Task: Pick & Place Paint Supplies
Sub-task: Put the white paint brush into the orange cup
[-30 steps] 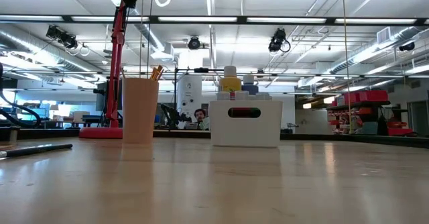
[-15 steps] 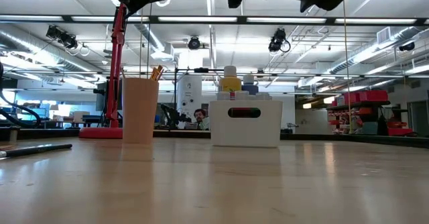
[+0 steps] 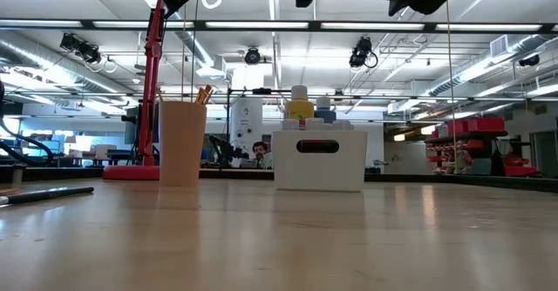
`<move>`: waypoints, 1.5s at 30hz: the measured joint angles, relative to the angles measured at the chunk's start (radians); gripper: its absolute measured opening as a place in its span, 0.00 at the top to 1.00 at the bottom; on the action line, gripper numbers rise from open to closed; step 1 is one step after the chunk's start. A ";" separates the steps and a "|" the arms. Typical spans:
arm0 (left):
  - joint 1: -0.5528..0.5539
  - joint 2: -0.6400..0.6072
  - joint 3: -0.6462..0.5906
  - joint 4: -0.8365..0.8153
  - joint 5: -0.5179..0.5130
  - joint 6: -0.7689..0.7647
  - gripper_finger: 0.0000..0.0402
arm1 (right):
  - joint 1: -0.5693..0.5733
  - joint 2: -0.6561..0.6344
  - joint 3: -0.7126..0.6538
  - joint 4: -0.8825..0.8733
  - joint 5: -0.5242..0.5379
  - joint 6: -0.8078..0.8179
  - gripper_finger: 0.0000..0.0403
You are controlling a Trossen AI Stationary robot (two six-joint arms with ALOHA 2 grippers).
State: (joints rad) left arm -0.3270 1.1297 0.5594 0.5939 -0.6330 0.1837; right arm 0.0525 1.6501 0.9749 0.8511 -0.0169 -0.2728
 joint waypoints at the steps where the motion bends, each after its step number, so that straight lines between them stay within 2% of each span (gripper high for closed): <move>1: 0.001 0.000 0.000 0.001 0.003 0.000 0.94 | 0.000 0.000 0.000 0.000 -0.008 0.001 0.92; 13: 0.015 0.000 0.001 0.006 0.001 0.014 0.94 | -0.001 0.002 0.000 0.027 -0.014 0.049 0.92; 17: 0.017 0.000 0.000 -0.003 -0.004 0.019 0.95 | 0.001 0.000 0.000 0.049 0.029 0.093 0.87; 22: 0.016 0.001 0.000 -0.001 -0.017 0.023 0.94 | -0.001 0.000 0.000 0.058 -0.039 0.098 0.77; 31: 0.024 0.002 0.000 0.027 -0.006 0.014 0.94 | -0.009 0.000 0.000 0.059 -0.045 0.094 0.64; 38: 0.045 0.043 0.000 0.066 0.003 0.032 0.95 | -0.024 0.027 0.003 0.100 -0.031 0.118 0.68; 45: 0.048 0.068 0.000 0.107 -0.010 0.059 0.94 | -0.026 0.031 0.002 0.087 -0.024 0.115 0.78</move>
State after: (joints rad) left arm -0.2787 1.1973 0.5591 0.7008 -0.6433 0.2429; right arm 0.0265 1.6806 0.9764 0.9380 -0.0410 -0.1577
